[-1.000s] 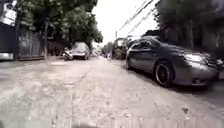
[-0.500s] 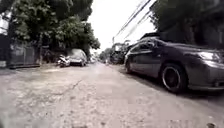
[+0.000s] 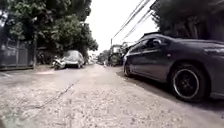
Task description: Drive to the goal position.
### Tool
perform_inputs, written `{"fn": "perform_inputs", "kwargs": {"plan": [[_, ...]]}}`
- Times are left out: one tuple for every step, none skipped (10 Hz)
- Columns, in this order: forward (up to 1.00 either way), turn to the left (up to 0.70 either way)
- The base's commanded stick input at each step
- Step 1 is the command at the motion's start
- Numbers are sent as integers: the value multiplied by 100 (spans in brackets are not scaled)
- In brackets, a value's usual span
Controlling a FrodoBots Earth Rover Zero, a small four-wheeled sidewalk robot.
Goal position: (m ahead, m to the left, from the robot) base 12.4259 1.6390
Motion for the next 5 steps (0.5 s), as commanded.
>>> {"fn": "perform_inputs", "kwargs": {"plan": [[100, 0], [100, 0], [100, 0], [100, 0], [100, 0]]}}
